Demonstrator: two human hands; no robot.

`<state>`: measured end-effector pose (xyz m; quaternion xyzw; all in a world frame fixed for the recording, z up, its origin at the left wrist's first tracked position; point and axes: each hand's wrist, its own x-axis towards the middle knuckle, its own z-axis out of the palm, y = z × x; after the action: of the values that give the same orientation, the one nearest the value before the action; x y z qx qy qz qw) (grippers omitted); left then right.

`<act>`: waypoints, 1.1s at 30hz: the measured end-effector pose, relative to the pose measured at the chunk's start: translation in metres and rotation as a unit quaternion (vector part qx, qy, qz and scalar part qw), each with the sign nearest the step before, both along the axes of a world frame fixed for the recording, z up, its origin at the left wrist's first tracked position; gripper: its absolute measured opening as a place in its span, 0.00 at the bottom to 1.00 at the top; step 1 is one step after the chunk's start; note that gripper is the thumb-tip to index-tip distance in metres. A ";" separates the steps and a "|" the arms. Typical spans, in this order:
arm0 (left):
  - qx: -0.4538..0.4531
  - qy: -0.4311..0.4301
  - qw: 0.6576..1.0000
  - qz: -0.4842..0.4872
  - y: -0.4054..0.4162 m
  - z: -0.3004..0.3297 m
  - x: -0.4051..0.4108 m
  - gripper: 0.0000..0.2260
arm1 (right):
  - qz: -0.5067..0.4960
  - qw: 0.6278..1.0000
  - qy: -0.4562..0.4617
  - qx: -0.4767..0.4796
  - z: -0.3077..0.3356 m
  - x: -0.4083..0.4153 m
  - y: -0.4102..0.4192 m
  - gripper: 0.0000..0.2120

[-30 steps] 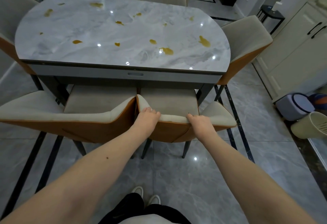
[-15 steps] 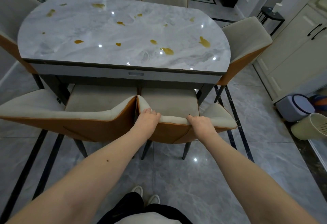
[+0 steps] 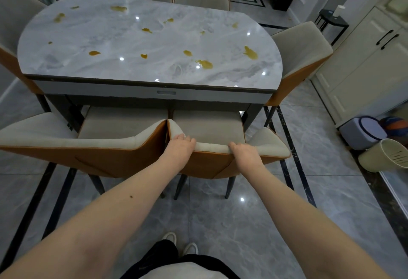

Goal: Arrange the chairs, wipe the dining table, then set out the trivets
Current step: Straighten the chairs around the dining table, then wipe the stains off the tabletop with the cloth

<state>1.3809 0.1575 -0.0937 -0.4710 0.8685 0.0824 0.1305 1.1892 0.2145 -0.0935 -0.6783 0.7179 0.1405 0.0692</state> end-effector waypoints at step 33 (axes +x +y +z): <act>0.004 0.045 0.868 -0.495 0.141 0.000 -0.083 0.14 | -0.510 0.853 -0.018 -0.107 0.017 0.082 0.279 0.23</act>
<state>1.2984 0.2986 -0.0938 0.0257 0.9923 0.0318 0.1173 1.2713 0.4939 -0.0769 -0.2226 0.9723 -0.0042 0.0713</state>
